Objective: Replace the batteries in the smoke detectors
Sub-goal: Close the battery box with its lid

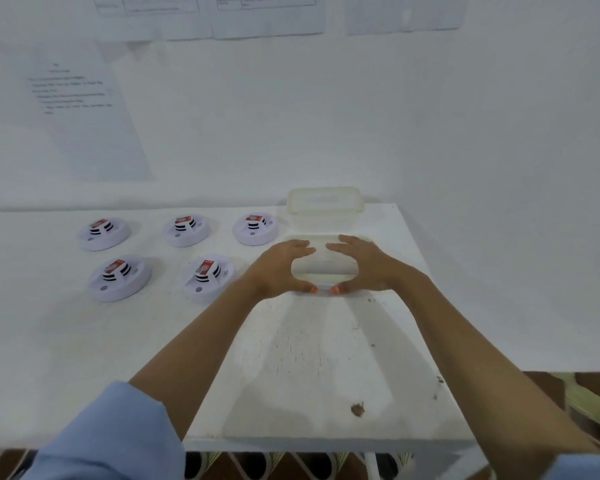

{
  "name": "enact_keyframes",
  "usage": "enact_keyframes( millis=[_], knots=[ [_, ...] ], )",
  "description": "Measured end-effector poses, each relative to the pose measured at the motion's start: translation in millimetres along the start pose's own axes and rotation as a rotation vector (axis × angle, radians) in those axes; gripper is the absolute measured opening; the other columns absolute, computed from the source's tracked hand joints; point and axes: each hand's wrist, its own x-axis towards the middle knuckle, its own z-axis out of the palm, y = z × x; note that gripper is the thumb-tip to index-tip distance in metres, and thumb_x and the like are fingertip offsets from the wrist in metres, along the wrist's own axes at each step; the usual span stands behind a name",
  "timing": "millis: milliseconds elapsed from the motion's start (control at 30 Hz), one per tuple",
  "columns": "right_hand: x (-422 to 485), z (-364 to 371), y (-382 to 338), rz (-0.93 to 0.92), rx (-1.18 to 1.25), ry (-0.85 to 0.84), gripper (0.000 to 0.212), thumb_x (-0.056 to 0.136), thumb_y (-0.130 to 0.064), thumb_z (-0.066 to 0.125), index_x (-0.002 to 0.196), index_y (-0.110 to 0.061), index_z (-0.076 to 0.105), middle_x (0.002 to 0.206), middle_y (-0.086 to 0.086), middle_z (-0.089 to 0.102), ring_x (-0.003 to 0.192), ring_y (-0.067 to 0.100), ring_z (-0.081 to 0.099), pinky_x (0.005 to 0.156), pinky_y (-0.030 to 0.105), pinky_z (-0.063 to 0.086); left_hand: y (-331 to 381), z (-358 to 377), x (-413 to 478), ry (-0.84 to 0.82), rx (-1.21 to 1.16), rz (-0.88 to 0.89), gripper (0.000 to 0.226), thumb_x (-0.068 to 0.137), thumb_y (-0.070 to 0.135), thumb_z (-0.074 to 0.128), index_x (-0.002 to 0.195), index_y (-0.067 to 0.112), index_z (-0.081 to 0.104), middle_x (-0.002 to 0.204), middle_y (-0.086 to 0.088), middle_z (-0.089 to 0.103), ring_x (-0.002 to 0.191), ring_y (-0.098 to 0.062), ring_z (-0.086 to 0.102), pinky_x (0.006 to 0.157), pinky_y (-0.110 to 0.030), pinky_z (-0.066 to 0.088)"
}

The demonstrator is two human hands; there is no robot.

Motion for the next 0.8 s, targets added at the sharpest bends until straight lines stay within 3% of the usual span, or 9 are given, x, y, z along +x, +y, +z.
enact_keyframes(
  millis=[800],
  knots=[
    [48, -14, 29, -0.029, 0.061, 0.03, 0.089, 0.075, -0.036, 0.073, 0.145, -0.029, 0.02, 0.157, -0.004, 0.006, 0.144, 0.013, 0.0, 0.117, 0.036, 0.001, -16, 2, 44, 0.074, -0.042, 0.043, 0.075, 0.073, 0.034, 0.077, 0.138, 0.02, 0.043, 0.15, 0.001, 0.034, 0.139, -0.013, 0.028, 0.113, -0.029, 0.021]
  ],
)
